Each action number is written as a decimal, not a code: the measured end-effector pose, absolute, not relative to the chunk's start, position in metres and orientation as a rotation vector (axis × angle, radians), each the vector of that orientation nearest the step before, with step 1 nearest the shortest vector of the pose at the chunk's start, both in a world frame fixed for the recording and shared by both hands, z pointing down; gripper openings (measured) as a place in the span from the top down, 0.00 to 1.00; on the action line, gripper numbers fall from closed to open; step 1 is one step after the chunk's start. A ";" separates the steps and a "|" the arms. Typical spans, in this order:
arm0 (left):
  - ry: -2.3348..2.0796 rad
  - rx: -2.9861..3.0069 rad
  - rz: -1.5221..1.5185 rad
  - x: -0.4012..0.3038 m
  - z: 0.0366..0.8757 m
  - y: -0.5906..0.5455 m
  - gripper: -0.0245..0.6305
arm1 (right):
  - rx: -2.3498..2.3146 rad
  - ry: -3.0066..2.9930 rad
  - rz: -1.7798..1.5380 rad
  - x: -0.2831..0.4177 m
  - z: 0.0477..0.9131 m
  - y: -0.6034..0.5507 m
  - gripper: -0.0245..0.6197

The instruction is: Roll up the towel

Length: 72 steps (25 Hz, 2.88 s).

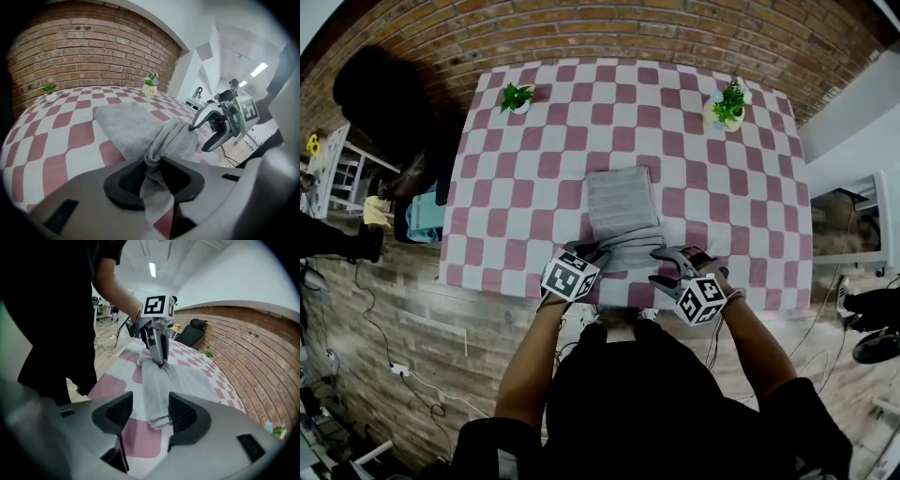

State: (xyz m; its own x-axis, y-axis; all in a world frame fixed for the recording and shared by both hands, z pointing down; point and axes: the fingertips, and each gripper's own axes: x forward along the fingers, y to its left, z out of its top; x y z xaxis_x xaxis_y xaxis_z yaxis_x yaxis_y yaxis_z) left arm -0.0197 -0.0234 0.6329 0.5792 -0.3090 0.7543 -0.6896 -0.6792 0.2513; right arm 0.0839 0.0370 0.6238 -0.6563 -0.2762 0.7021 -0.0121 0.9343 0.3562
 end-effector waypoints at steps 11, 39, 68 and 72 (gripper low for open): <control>-0.751 2.719 1.084 -0.021 0.578 -0.012 0.56 | 0.163 -2.187 -0.321 0.085 0.645 0.006 0.69; 0.028 2.415 1.330 0.001 0.631 0.083 0.81 | -0.100 -2.204 0.604 0.075 0.631 0.078 0.84; -0.498 2.404 1.057 -0.011 0.610 -0.024 0.75 | 0.177 -2.014 -0.628 0.077 0.635 0.023 0.57; -0.598 2.643 0.973 -0.012 0.581 -0.031 0.69 | 0.158 -2.022 -0.571 0.077 0.644 0.014 0.57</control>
State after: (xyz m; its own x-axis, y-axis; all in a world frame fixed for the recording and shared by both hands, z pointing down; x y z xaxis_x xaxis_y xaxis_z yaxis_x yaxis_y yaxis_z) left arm -0.0117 -0.0307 0.5813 0.6906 -0.2868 0.6640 -0.4624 -0.8810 0.1004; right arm 0.0770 0.0141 0.6443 -0.5019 -0.3416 0.7946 0.1243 0.8807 0.4571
